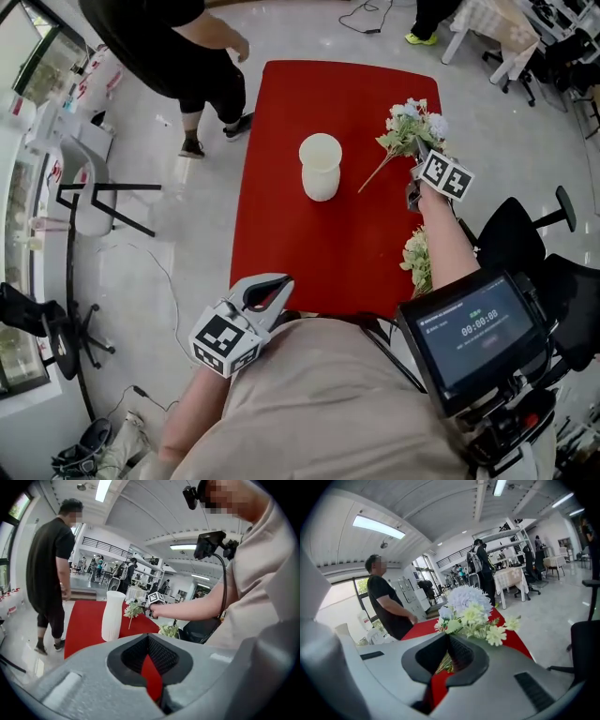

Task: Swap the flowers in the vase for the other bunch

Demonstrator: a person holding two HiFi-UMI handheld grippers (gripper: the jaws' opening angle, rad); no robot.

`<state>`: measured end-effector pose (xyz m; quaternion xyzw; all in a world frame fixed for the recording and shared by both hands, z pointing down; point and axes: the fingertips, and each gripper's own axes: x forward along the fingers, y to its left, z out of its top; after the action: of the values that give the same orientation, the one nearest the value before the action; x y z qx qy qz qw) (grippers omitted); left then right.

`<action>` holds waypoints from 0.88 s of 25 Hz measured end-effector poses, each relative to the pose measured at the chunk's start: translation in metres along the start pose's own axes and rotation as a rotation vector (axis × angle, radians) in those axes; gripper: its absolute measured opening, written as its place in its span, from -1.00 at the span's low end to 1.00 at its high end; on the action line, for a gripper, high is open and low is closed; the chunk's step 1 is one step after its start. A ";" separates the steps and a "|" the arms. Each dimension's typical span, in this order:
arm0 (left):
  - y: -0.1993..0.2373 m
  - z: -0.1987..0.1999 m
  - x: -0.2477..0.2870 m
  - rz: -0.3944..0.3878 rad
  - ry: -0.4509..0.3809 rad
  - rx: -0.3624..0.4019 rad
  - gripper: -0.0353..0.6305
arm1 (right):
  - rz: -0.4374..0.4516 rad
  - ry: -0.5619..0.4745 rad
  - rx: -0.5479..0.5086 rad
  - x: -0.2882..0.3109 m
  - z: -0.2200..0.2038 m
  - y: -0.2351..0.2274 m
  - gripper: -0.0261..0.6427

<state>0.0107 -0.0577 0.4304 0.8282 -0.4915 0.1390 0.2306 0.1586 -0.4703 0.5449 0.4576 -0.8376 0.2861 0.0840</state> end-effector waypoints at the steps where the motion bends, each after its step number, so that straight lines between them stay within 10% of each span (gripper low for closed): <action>1: 0.001 0.000 0.001 0.002 0.002 -0.003 -0.87 | -0.006 0.019 0.014 0.004 -0.007 -0.003 -0.87; 22: 0.016 -0.003 -0.011 -0.022 -0.012 -0.021 -0.87 | -0.066 0.131 0.162 0.011 -0.046 -0.004 -0.29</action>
<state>-0.0086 -0.0541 0.4319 0.8320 -0.4849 0.1264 0.2380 0.1498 -0.4544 0.5889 0.4707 -0.7888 0.3794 0.1109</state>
